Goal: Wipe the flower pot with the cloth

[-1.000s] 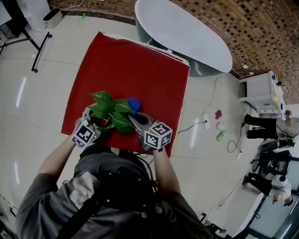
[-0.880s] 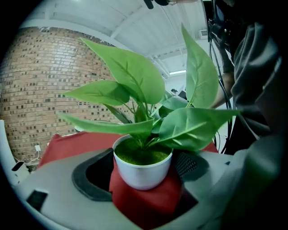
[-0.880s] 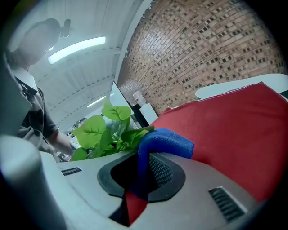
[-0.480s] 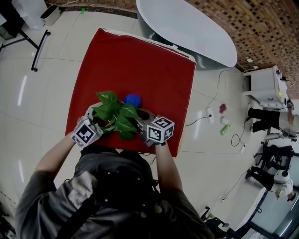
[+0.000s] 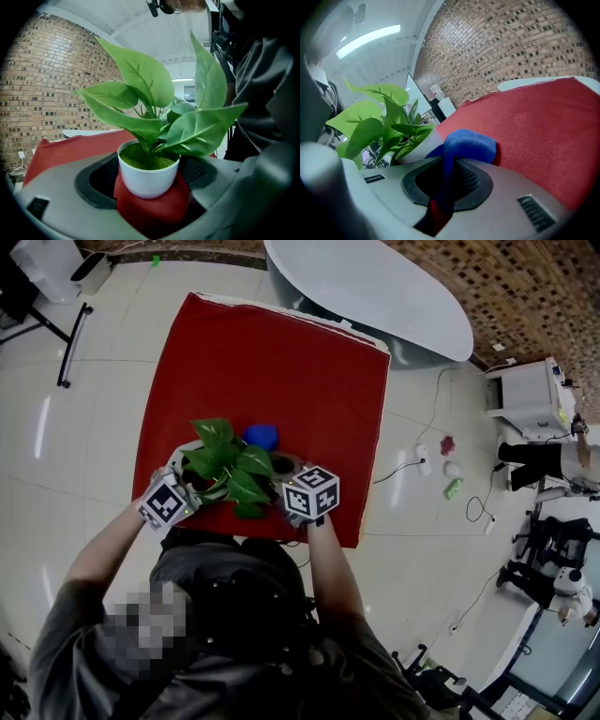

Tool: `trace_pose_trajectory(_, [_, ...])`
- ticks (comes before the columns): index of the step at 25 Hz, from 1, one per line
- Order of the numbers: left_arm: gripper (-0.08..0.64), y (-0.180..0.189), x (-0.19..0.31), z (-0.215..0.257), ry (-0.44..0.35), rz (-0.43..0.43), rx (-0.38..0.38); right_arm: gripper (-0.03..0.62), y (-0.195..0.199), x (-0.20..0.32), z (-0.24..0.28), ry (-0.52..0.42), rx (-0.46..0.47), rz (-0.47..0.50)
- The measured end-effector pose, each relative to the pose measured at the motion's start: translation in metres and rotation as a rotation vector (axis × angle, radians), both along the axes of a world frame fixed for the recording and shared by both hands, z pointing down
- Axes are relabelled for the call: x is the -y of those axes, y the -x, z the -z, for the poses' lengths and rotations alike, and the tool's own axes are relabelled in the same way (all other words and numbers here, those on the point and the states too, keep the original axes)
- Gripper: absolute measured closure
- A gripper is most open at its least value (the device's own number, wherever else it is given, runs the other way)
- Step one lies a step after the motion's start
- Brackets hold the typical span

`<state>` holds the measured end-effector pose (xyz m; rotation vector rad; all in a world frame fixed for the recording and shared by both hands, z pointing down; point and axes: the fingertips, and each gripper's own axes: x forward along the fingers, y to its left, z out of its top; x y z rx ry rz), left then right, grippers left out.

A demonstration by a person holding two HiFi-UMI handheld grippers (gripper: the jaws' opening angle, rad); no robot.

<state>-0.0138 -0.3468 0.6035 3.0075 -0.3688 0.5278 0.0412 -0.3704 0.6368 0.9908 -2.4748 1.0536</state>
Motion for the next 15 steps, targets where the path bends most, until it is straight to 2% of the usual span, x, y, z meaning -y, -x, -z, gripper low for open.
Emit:
trace_pose_trajectory(4, [0.112,-0.003,0.000,0.005,-0.007,0.021,0.014,0.529,-0.003,-0.001,0.001,-0.009,-0.020,-0.018])
trace_pose_trajectory(8, [0.112,-0.002,-0.006,0.009,-0.035,0.086,0.039,0.529,-0.007,-0.007,0.003,-0.014,-0.028,-0.036])
trace_pose_trajectory(12, [0.114,0.018,-0.012,0.007,-0.022,0.234,0.045,0.529,-0.006,-0.012,0.001,-0.025,-0.025,-0.041])
trace_pose_trajectory(15, [0.114,0.029,-0.024,0.006,0.032,0.388,0.026,0.529,-0.010,-0.016,0.004,-0.028,-0.018,-0.050])
